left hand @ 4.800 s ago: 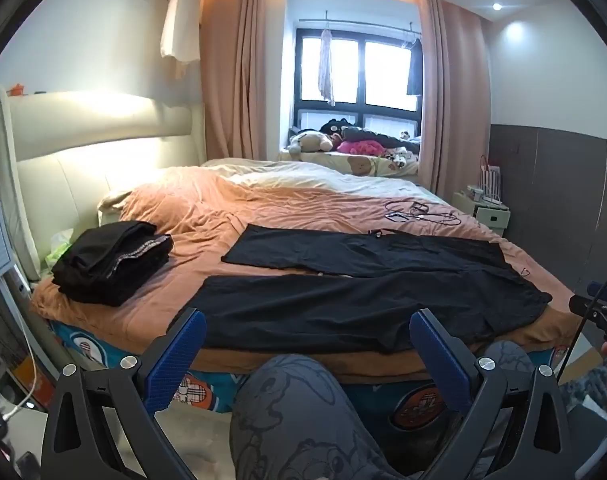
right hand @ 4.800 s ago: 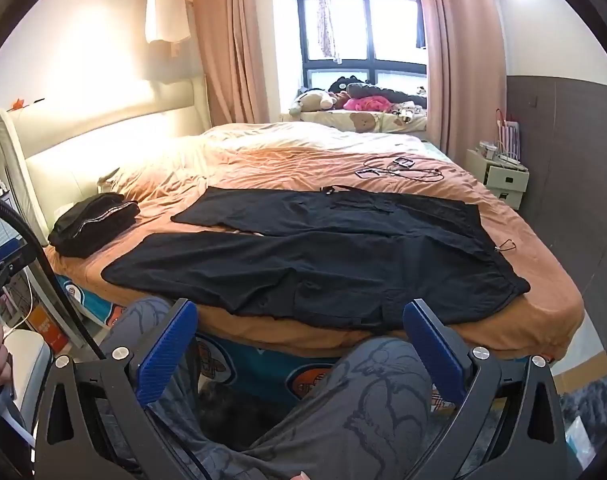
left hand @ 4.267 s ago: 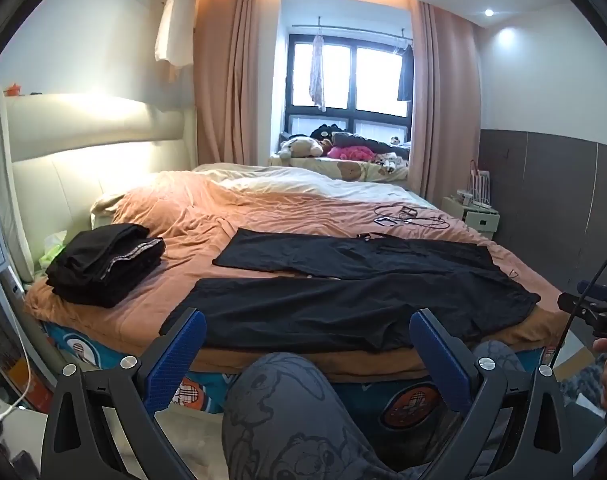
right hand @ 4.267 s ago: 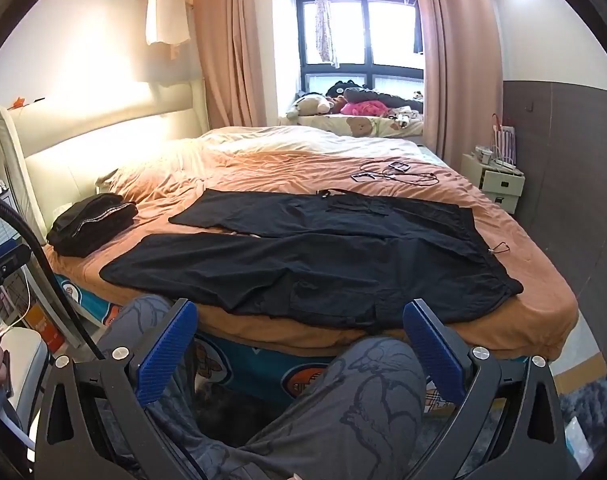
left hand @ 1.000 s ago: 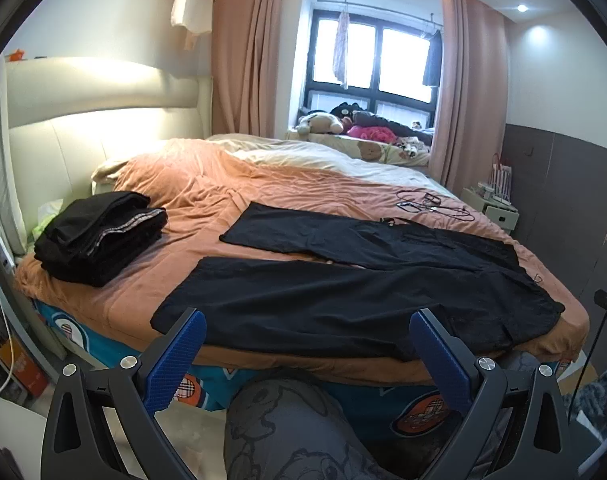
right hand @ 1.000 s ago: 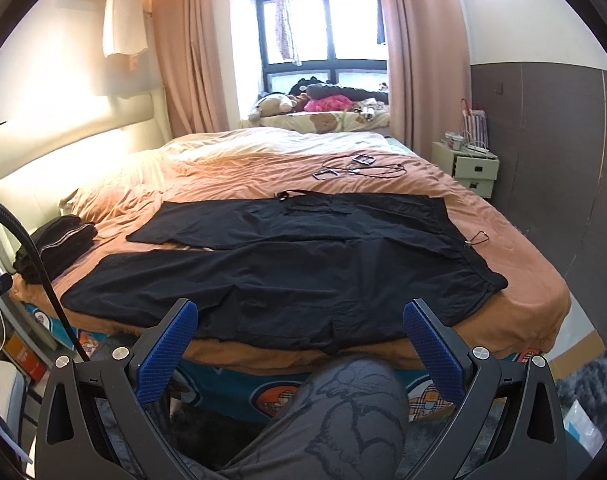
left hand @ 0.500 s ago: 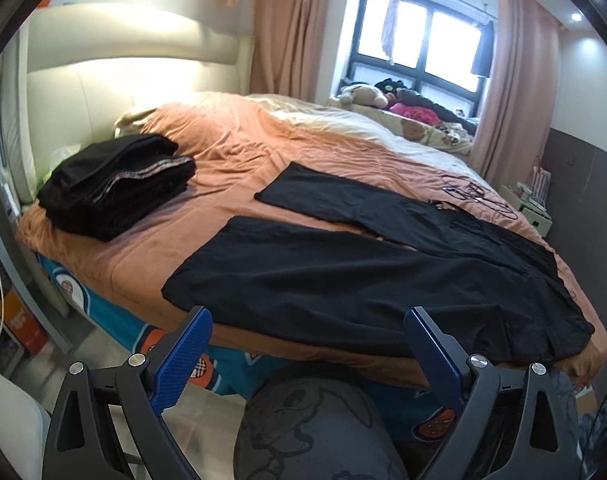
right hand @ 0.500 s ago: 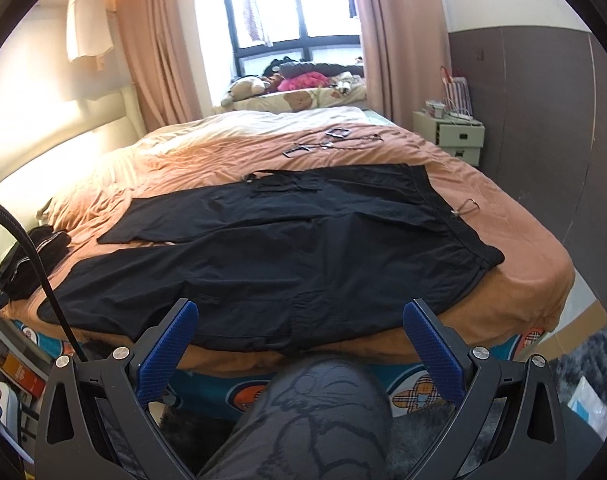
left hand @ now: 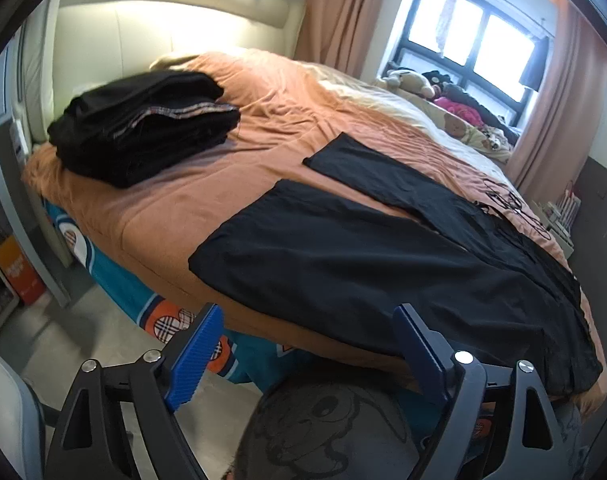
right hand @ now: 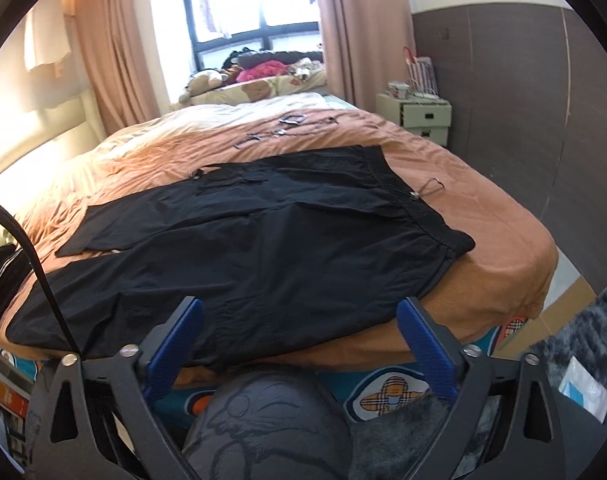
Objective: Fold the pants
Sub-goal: 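Move left tool to the pants leg end while right tool approaches the waistband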
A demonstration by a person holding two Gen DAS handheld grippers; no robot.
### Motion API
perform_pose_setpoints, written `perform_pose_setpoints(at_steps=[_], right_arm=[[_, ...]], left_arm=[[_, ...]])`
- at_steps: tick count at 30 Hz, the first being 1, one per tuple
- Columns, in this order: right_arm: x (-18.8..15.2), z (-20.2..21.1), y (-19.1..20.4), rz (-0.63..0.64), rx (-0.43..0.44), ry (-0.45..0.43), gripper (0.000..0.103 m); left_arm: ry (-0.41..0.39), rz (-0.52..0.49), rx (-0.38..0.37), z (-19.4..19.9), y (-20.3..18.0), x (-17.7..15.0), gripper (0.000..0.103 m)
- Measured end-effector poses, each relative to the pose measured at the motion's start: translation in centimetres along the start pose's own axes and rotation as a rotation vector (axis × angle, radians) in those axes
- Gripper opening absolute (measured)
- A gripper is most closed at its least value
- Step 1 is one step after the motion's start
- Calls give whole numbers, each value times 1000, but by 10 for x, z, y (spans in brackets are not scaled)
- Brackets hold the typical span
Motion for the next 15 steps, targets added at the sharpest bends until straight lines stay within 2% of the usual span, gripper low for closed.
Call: perform_pose_setpoints(at_steps=[4,10,12,15], right_arm=[[2,-9,-10,-39,12,31,91],[4,-26,-30,-82,-8,75,82],[2,-33,-35,-95,-13,93,77],[-3,-42,-44,-128,-32,130,76]], left_arm=[[38,69,8,-22,19,4,71],[95,152,20,-52,45,3,65],[119,195,-6,-63,53,2,62],[160,257,-40,-77,64,2,52]])
Point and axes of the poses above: each gripper's, at about its wrist camera, not at the fingertips, and z roughly against the way its jaws point, y to its left, x to its top, the point moved 6 cm from there along -z, roughly the way its jaws point, and after that the axes turned 9 degrees about z, right-handed, at the moved point
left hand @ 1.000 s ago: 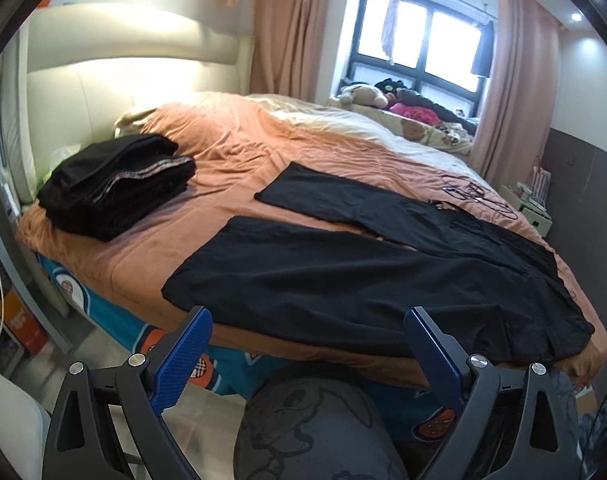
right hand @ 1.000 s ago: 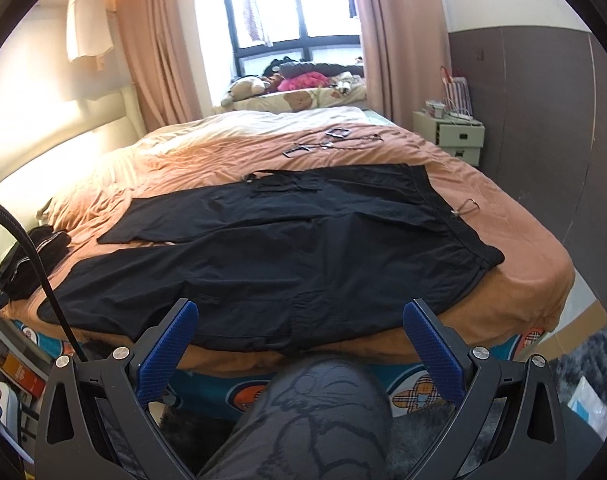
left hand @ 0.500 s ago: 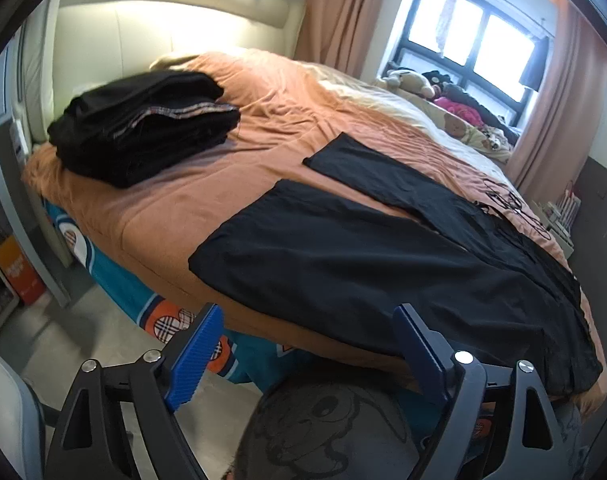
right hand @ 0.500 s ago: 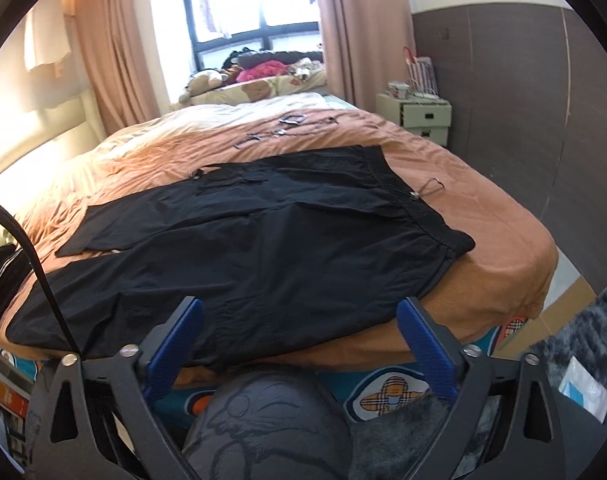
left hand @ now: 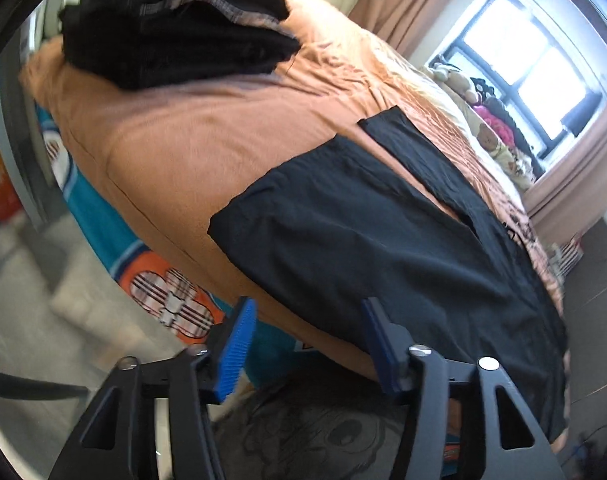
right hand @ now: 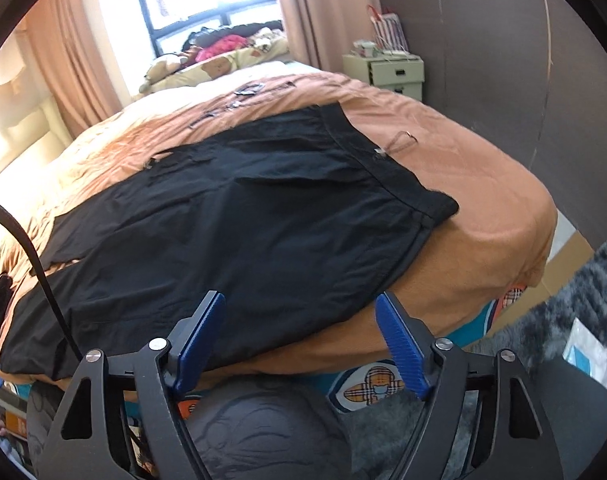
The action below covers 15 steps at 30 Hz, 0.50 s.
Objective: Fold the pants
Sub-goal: 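Move left tool to the pants leg end while right tool approaches the waistband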
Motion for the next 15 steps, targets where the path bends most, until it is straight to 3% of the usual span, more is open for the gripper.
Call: perform_pose_setpoints(at_steps=[6,8,10,11,13,15], right_arm=[[-2,-16,-15,-77,-14,52,76],[-2,-18,-20,-101,-18,60,76],[0,-22,-28,-138,-7,63,76],[2,-24,-32,-155,-5,64,76],[4,-30,-38,-176,-6,64,76],[7,-33,-46,-198,-9,72,77]], left_arm=[[19,45,2,-14,7,12,51],[23,67,1,-19,10,17,44],[19,94,3,-21,16,23,29],[14,103,-5,-21,17,26,28],[-7,104,-15,-16,15,29,13],[-25,93,-8,-13,12,32,9]])
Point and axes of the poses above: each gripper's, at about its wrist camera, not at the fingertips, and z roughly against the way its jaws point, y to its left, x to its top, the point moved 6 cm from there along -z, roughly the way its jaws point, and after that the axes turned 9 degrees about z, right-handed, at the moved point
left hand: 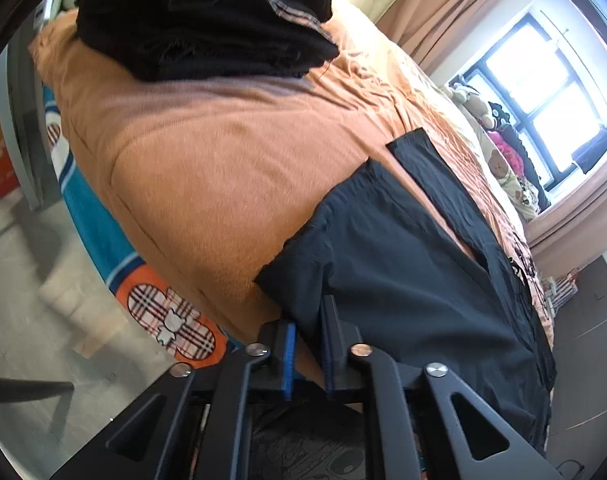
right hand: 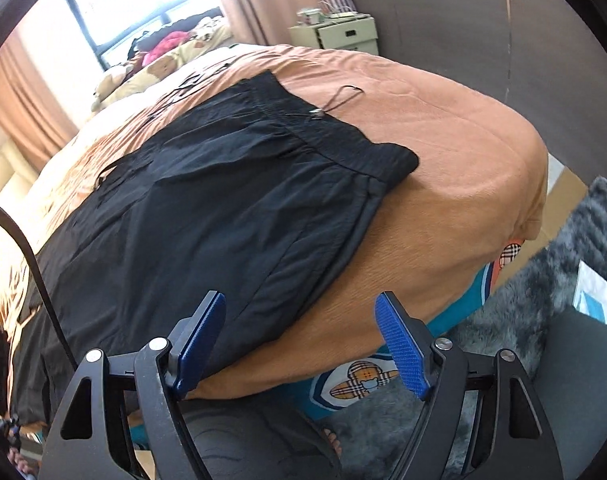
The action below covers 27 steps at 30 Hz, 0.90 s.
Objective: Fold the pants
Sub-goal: 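Move left tool to the pants leg end while right tool approaches the waistband, then close left gripper on the leg fabric while right gripper grips the black waistband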
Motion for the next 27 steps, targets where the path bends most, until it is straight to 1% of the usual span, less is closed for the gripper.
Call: perform_pose_setpoints(at_steps=[5,9,14,16,19,20,21,22,23,24,25,27], right_arm=[[10,-8,-13,-44,9,-11,77],[15,-18,-27,-95,36,-21,76],[20,-41,-36,-130,71,-23,76],[24,-52,-44,-154,81,-17,74],[30,-56,-53,-181,83,-25,59],[33,-57,-55,-184,88,-26,45],[36,-57,-58,-182,100,-19,24],[37,-57,-59,-179,93,-4,12],[38,-56,-59,-175,90,6,3],[41,-51,-57,-171,101,-5,0],[45,-44,-55,-159,107,-27,0],[50,-33,-51,-138,96,-42,0]], left_arm=[[-38,20,2,6,-4,11,8],[-45,20,15,5,-8,17,8],[-60,14,40,5,-13,22,8],[-68,7,40,6,-16,25,8],[-77,-4,32,10,-21,28,8],[-80,-8,29,11,-24,30,8],[-84,-13,26,12,-25,30,7],[-88,-19,20,14,-28,32,7],[-95,-26,14,16,-30,33,7],[-99,-32,4,18,-33,35,7],[-102,-37,-9,20,-36,37,7],[-104,-43,-25,21,-41,42,7]])
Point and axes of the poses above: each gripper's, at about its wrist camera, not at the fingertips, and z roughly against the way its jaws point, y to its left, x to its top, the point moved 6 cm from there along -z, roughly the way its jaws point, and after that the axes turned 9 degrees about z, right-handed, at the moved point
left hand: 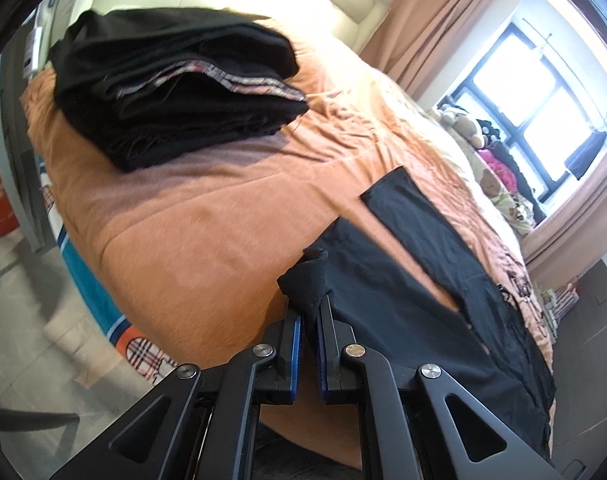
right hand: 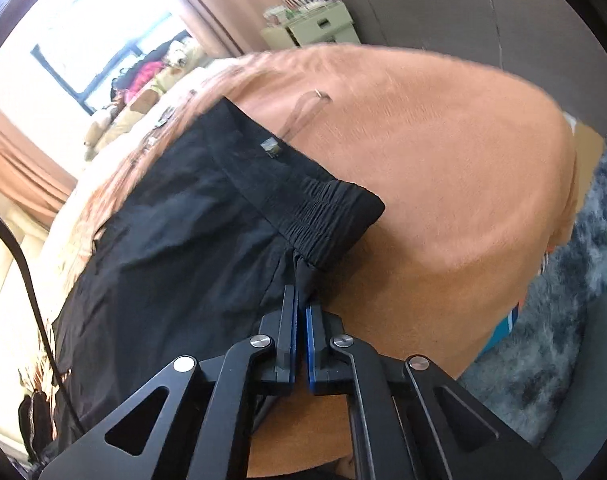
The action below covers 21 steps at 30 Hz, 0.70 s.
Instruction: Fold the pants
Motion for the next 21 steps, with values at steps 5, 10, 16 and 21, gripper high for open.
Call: perform_pose_setpoints(at_steps=[5,10,16,21], right_arm=[[9,16,0,-16,14,-33,0],[14,28,-4,-38,19,-67,0],[35,30,15,-5,43,-92,0],[59,34,26,10,73,-126,0]], left_arm=[[-13,-25,-17,3,-15,12,7],[-28,-42,-31,5,-33,21,7],[-56,-74,-44,6,-64,43,6],[-88,-124,-57,1,-101,68,6]])
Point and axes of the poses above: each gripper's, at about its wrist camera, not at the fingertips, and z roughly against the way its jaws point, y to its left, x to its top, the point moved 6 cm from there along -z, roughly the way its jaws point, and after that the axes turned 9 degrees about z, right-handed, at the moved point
